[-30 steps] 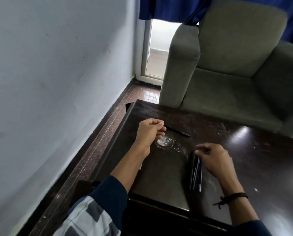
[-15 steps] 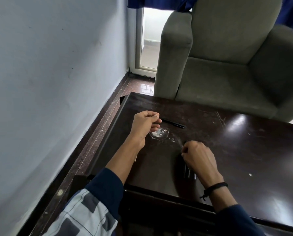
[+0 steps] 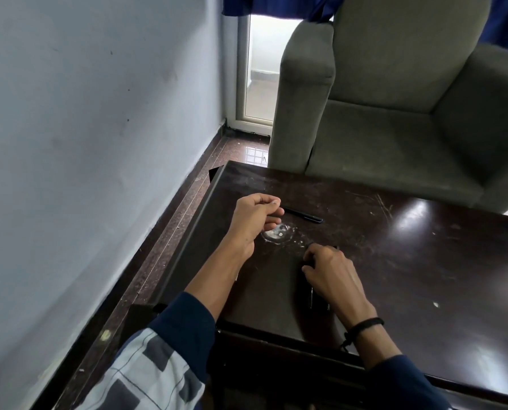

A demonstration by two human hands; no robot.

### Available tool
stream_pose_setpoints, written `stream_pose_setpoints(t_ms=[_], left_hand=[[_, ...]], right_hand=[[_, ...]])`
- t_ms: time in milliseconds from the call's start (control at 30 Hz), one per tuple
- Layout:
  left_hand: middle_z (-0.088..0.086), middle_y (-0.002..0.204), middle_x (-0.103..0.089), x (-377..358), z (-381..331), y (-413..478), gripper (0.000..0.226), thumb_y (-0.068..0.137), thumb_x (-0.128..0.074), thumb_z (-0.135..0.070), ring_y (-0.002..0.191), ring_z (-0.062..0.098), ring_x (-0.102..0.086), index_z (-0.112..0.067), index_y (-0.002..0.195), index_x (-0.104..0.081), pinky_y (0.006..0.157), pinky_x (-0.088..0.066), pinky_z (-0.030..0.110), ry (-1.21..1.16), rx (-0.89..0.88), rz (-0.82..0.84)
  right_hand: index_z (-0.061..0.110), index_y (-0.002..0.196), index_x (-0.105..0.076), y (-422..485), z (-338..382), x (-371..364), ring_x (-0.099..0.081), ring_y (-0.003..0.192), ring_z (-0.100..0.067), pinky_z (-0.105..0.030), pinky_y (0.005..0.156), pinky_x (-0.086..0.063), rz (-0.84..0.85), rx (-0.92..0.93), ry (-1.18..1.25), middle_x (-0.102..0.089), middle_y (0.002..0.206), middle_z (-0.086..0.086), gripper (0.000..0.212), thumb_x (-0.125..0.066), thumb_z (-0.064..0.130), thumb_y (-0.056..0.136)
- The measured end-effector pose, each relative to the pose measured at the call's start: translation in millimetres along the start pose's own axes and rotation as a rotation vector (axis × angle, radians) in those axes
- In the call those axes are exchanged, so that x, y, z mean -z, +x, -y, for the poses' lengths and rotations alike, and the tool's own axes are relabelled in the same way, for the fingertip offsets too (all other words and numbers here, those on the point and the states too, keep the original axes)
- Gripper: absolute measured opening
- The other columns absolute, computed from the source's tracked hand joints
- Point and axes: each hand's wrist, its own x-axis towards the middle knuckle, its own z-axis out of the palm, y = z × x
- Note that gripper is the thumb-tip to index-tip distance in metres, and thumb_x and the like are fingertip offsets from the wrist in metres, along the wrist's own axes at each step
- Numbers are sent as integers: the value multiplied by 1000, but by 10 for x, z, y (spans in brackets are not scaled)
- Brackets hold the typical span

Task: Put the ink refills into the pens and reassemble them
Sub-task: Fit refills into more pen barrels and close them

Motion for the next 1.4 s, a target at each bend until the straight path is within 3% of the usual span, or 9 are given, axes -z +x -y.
stream_pose_setpoints(t_ms=[200,367,500,700,833,967,1133,1267,1400], left_hand=[[10,100,-76,-8,40,15,11,97,-67,-15,81,13,-68,-12,106,-73,72,-59,21,90,36,53],[9,105,-74,-72,55,-21,13,93,-73,-16,88,17,-71,-14,106,-73,75,-61,26,144,120,169],[11,104,-73,-91,51,-34,13,91,-73,-8,88,17,-71,-9,105,-75,74,-61,26,119,110,167],[11,105,-76,-88,55,-58,13,91,-73,-9,99,20,-73,-5,103,-77,75,-61,25,112,180,213],[13,103,-74,-144,72,-53,12,90,-74,-9,96,20,-73,-2,100,-76,73,-61,25,129,154,175],[13,96,-75,-133,85,-35,12,89,-76,-11,87,17,-75,-1,94,-76,74,-61,26,75,126,138],[13,91,-74,-157,82,-60,15,92,-74,-13,81,16,-75,2,95,-74,73,-61,26,52,109,182],[15,98,-75,-175,94,-87,18,93,-73,-13,85,18,-76,4,99,-74,76,-62,27,70,96,189],[15,98,-75,-157,89,-85,20,92,-73,-14,83,17,-76,5,98,-74,77,-62,28,71,86,191]], right_hand=[[28,104,-62,49,46,20,-69,80,-16,-36,73,-57,37,-168,481,-68,94,8,25,-78,24,85],[18,108,-66,92,59,30,-73,74,-20,-40,73,-63,30,-245,923,-75,88,-9,18,-71,11,93],[13,111,-65,52,117,59,-71,67,-18,-29,59,-58,68,-246,1114,-70,91,-11,19,-63,1,96],[14,115,-65,52,129,12,-70,67,-16,-31,62,-57,9,-118,1073,-74,95,-8,17,-63,8,100],[24,122,-63,40,112,-9,-72,73,-13,-34,68,-61,-83,11,734,-73,92,4,20,-57,16,104],[24,134,-63,12,138,-25,-65,90,-12,-25,74,-48,-115,118,566,-70,104,6,32,-54,15,105],[28,137,-62,0,139,1,-63,87,-11,-20,65,-44,-166,85,501,-74,109,1,34,-52,21,106],[36,141,-58,-32,171,-38,-70,90,-21,-35,73,-54,-167,51,428,-76,108,1,38,-46,28,106],[41,144,-55,-30,200,-49,-64,73,-15,-29,59,-42,-167,27,412,-75,96,2,40,-44,32,106]])
